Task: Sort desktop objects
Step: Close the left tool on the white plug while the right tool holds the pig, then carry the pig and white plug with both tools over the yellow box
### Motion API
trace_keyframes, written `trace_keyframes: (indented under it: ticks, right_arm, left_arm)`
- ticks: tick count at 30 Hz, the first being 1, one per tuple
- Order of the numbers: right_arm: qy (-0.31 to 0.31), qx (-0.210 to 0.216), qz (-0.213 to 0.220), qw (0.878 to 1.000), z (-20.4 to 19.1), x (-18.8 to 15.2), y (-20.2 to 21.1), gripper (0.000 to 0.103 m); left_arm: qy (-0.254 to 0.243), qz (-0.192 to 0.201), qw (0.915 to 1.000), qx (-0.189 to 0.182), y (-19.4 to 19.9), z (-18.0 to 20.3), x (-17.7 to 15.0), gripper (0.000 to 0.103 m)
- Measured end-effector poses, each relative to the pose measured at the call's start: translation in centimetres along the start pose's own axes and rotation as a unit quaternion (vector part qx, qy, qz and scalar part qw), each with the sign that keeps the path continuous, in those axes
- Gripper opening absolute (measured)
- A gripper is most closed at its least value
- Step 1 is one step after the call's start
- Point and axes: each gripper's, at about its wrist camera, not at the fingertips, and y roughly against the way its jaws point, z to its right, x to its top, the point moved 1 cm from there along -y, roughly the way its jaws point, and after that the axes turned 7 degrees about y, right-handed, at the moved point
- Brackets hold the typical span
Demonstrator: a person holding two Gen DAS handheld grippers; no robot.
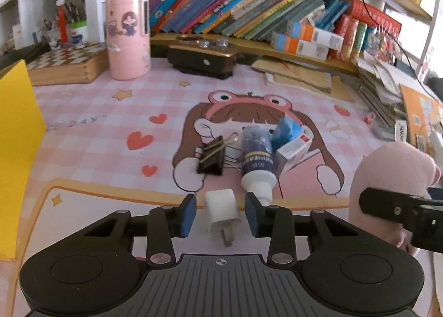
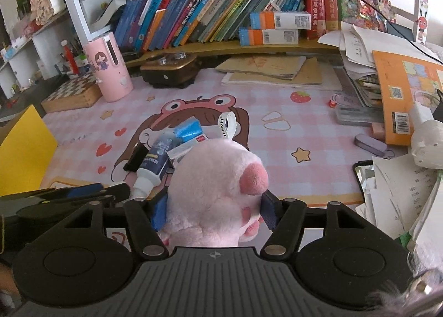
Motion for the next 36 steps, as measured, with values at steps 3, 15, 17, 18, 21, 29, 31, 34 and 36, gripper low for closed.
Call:
trace_keyframes:
  ticks: [3,15,17,18,21,29,31,34,36]
  right_arm:
    - [0.000,0.001,-0.005,1.000,0.2,-0.2,-0.1,0.062]
    - [0.007,0.015,-0.013,1.000,-0.4,-0.5,0.2,0.062]
    - [0.011,0.020,-0.015,1.000,-0.8,-0.6,0.2,0.062]
    - [0.013,0.024,-0.016,1.000,-1.0,-0.6,0.2,0.062]
    - [0.021,0.034,-0.015,0.999,-1.7,-0.7,0.5,0.062]
    - [0.046,0.057,-0.013,0.997,-3.9,-1.2,1.5,0.062]
    - [0.053,0.063,-0.012,0.997,-4.6,-1.3,1.8,0.062]
    - [0.064,0.073,-0.009,0.995,-5.6,-1.4,2.3,0.062]
    - [0.071,0.079,-0.004,0.994,-6.2,-1.3,2.8,0.062]
  left_arm:
    - [0.005,-0.018,0.9998,0.012,-0.8,0.0,-0.3,0.029]
    - [-0.015,-0.013,0.9998,0.002,1.0,-0.1,-0.7,0.024]
    - [-0.011,-0.008,0.9999,-0.002,2.0,-0.4,-0.7,0.024]
    - [-0.008,-0.004,1.0000,-0.003,2.6,-0.6,-0.7,0.024]
    - [0.006,0.006,0.9999,-0.009,4.2,-1.3,-0.7,0.024]
    - [0.042,0.025,0.9987,-0.013,8.7,-3.7,-1.8,0.024]
    - [0.053,0.029,0.9981,-0.009,9.6,-4.4,-2.3,0.024]
    - [0.073,0.039,0.9966,0.002,11.0,-5.7,-2.7,0.024]
    - [0.085,0.050,0.9951,0.007,12.1,-6.6,-2.9,0.024]
